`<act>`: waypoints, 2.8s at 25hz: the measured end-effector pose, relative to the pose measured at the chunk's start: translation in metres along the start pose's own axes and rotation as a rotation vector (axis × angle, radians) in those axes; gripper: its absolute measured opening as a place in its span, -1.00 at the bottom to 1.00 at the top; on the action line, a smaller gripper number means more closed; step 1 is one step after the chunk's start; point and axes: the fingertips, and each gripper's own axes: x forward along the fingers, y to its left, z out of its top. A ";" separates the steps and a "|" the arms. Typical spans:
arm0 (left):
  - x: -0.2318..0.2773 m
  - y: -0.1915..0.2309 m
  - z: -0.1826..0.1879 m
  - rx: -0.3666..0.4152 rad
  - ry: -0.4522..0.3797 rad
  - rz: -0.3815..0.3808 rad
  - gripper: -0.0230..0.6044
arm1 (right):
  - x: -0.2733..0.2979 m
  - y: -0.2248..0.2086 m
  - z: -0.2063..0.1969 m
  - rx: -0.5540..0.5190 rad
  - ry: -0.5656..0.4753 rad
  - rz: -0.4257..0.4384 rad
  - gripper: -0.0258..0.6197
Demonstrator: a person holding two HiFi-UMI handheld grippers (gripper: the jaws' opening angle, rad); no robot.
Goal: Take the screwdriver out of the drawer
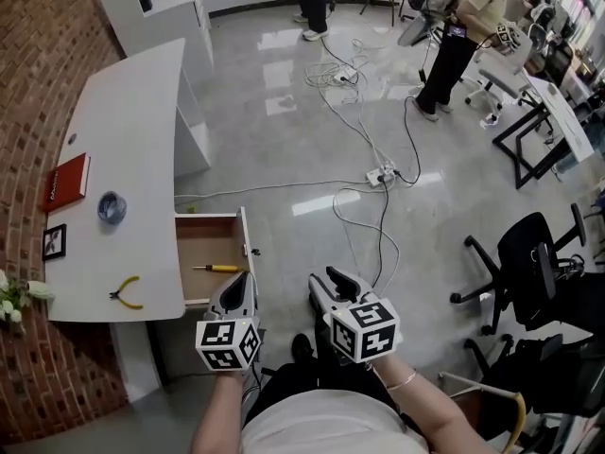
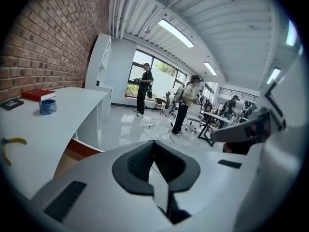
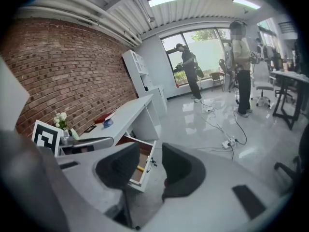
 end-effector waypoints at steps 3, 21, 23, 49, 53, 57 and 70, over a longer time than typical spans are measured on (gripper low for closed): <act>0.005 0.008 0.003 -0.014 -0.007 0.036 -0.95 | 0.014 -0.003 0.005 -0.009 0.020 0.031 -0.51; 0.000 0.086 0.003 -0.222 -0.047 0.388 -0.95 | 0.127 0.047 0.034 -0.241 0.236 0.358 -0.51; -0.007 0.094 -0.002 -0.253 -0.054 0.446 -0.95 | 0.139 0.058 0.031 -0.283 0.267 0.410 -0.51; -0.100 0.116 -0.089 -0.597 -0.135 0.914 -0.95 | 0.223 0.153 -0.071 -0.736 0.583 0.732 -0.51; -0.104 0.114 -0.106 -0.638 -0.151 0.944 -0.95 | 0.237 0.152 -0.083 -0.791 0.591 0.719 -0.51; -0.103 0.114 -0.122 -0.670 -0.159 0.967 -0.95 | 0.248 0.149 -0.099 -0.834 0.603 0.702 -0.51; -0.093 0.118 -0.163 -0.736 -0.158 0.982 -0.95 | 0.288 0.151 -0.134 -0.945 0.599 0.680 -0.51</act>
